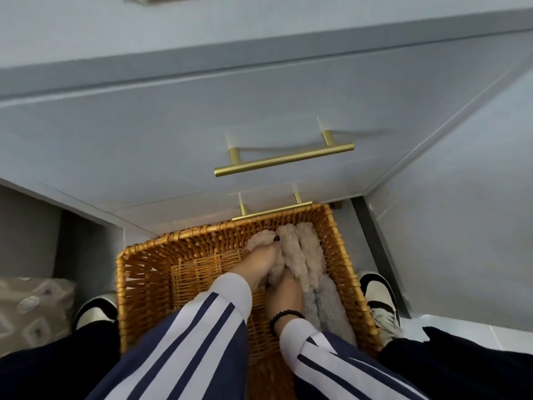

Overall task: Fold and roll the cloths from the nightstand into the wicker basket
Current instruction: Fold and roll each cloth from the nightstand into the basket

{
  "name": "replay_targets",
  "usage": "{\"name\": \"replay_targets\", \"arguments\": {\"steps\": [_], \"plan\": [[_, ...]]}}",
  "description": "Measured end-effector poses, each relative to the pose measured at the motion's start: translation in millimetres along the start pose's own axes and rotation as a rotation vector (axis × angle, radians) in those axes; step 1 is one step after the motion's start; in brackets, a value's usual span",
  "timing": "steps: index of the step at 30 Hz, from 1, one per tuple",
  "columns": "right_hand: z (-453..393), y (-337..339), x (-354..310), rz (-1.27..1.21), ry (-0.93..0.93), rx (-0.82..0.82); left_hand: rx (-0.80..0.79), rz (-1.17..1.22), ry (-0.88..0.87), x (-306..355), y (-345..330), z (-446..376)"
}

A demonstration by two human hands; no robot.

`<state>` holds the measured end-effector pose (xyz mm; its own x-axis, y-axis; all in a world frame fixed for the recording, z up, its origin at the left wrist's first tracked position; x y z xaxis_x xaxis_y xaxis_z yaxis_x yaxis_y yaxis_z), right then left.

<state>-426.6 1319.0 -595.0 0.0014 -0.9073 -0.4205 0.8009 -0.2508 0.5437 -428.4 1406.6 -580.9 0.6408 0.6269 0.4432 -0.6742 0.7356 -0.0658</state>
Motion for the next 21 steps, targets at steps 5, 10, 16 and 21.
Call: {"name": "replay_targets", "arguments": {"steps": [5,10,16,21], "plan": [[7,11,12,-0.168,-0.105,0.140,-0.078,-0.018,-0.025,9,-20,1],[3,19,24,-0.269,-0.254,0.108,-0.145,0.033,-0.018,8,-24,-1],[8,18,23,-0.263,-0.220,0.079,-0.094,-0.131,-0.012,7,-13,2],[18,20,22,-0.225,-0.199,0.026,-0.075,-0.209,-0.040,3,-6,20]]}}
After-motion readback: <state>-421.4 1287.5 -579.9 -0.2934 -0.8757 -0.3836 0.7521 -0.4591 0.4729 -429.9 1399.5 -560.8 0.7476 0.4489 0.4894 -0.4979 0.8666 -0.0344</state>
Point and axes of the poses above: each hand's wrist, its own z-axis away from the middle knuckle, its own y-axis out of the back of the hand, x = y × z, the point moved 2 cm from there along -z, towards the middle knuckle, and after that the axes turned 6 degrees about -x, right-handed, at the moved point
